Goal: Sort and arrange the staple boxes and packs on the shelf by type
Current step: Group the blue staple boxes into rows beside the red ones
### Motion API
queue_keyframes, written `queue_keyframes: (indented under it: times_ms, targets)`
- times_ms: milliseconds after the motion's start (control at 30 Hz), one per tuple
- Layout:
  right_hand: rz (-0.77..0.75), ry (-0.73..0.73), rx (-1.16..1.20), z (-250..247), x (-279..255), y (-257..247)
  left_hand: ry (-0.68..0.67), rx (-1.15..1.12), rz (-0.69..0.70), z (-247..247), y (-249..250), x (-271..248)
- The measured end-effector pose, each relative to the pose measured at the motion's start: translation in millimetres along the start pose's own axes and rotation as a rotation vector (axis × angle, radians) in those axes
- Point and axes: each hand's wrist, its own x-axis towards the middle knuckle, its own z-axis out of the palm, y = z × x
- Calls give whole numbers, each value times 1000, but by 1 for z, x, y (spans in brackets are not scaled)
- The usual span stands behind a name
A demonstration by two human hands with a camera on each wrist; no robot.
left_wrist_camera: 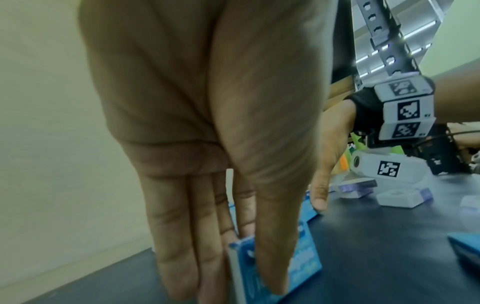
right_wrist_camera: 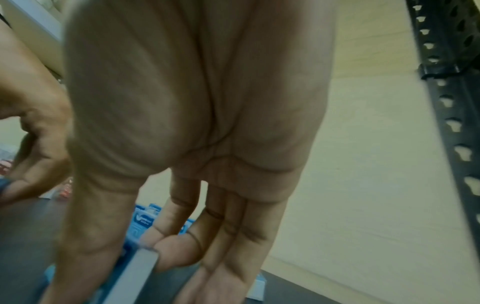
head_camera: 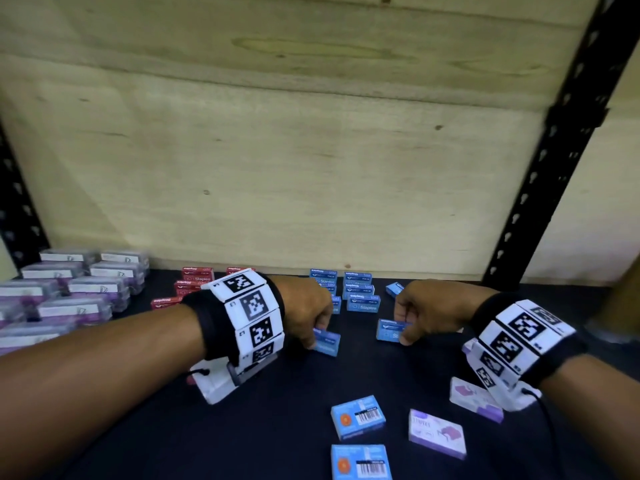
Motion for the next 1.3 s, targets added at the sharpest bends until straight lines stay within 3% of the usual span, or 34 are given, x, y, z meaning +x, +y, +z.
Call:
queue_keyframes:
  times_ms: [300, 667, 1300]
  targets:
    - [-76, 58, -55, -3, 1, -11, -72, 70, -148, 2, -8, 1]
    - [-79, 30, -118, -5, 11, -22, -43, 105, -96, -2, -3, 4]
    - [-43, -5, 5, -4, 20, -17, -42, 73, -112, -6, 2, 9]
